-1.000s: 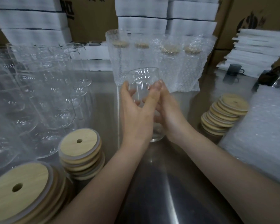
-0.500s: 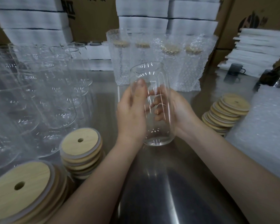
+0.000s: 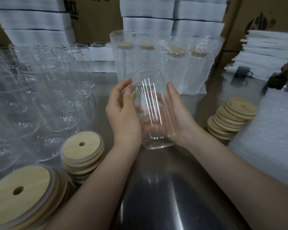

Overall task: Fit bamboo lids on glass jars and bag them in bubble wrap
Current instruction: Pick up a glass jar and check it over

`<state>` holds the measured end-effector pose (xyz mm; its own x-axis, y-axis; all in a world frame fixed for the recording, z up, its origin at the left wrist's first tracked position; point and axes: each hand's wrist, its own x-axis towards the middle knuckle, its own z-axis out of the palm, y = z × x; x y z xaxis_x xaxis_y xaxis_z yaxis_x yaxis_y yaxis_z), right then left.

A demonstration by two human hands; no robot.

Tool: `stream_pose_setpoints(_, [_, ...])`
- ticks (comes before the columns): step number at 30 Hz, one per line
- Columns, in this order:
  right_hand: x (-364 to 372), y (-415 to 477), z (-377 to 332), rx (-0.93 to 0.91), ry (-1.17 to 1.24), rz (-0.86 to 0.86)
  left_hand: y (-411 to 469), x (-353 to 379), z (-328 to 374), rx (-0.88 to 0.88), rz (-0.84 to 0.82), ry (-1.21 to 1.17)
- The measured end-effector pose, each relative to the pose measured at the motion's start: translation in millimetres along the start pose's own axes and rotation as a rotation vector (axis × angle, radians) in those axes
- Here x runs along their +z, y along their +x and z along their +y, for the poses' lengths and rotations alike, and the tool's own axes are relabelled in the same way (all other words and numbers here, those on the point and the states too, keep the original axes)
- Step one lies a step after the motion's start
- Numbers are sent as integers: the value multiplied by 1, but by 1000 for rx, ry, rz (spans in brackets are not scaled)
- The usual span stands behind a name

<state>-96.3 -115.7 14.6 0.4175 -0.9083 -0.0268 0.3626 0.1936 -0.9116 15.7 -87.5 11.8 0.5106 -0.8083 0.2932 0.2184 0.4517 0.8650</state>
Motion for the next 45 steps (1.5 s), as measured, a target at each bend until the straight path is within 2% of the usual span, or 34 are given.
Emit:
stream_pose_setpoints(2, [1, 1, 0, -52, -62, 46, -3, 4, 1, -34, -35, 19])
stream_pose_setpoints(4, [3, 4, 1, -112, -171, 145, -7, 9, 3, -106, -143, 13])
stream_pose_setpoints(6, [9, 5, 3, -174, -262, 224, -13, 12, 2, -132, -225, 110])
stream_pose_setpoints(9, [18, 3, 4, -272, -330, 292, -21, 12, 2, -20, -181, 348])
stream_pose_setpoints(14, [18, 2, 2, -238, -343, 302, -20, 10, 6, 36, -130, 450])
stream_pose_setpoints(19, [8, 7, -4, -177, -199, 358, -23, 11, 7, 17, -119, 388])
stream_pose_setpoints(25, [0, 1, -10, -151, -109, 383, -23, 13, 13, -83, -169, 125])
stream_pose_setpoints(29, [0, 0, -10, -132, -12, 361, -17, 10, 11, -236, -170, -34])
stream_pose_setpoints(33, [3, -2, -7, -78, -15, 319, -11, 9, 7, -358, -130, -144])
stream_pose_setpoints(41, [7, -2, 0, -29, -32, 152, -2, 2, -2, -245, -37, -154])
stream_pose_setpoints(45, [9, -3, -5, -31, -56, 155, -2, 4, -2, -230, -137, -130])
